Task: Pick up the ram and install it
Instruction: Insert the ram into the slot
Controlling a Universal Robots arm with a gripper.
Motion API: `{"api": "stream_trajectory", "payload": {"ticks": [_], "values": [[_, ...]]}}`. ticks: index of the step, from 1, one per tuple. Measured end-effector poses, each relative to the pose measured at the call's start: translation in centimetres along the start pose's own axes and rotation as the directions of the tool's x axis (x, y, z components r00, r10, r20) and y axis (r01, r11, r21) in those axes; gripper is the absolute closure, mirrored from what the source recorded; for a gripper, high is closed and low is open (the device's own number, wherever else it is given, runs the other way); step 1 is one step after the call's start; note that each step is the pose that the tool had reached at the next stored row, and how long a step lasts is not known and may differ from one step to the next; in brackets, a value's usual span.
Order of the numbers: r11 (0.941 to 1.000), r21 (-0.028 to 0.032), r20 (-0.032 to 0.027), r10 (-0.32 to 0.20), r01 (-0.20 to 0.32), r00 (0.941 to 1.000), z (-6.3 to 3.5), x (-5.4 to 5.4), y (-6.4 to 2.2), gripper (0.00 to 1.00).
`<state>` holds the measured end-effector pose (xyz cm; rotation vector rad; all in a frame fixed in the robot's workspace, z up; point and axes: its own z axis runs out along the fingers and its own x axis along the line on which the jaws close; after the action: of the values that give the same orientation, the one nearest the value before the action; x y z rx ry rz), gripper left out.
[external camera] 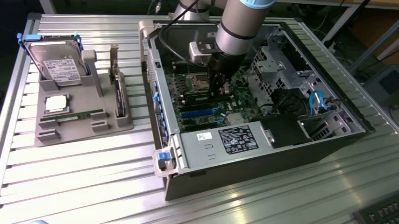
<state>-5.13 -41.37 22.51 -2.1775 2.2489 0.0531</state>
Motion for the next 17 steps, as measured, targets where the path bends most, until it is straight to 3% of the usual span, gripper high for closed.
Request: {"api": "stream_trajectory", "payload": {"ticks": [4, 5, 6, 10, 17], "values": [[1.0, 0.0, 0.0, 0.0, 0.0, 1.0, 0.0, 0.0, 0.0, 0.85], [1.0, 0.0, 0.0, 0.0, 0.0, 1.0, 0.0, 0.0, 0.0, 0.79], [1.0, 0.0, 0.0, 0.0, 0.0, 1.0, 0.0, 0.0, 0.0, 0.67], [1.0, 0.0, 0.0, 0.0, 0.0, 1.0, -0.04, 0.0, 0.0, 0.67], [1.0, 0.0, -0.0001, 0.0, 0.0, 1.0, -2.26, -0.1, 0.04, 0.67]]}}
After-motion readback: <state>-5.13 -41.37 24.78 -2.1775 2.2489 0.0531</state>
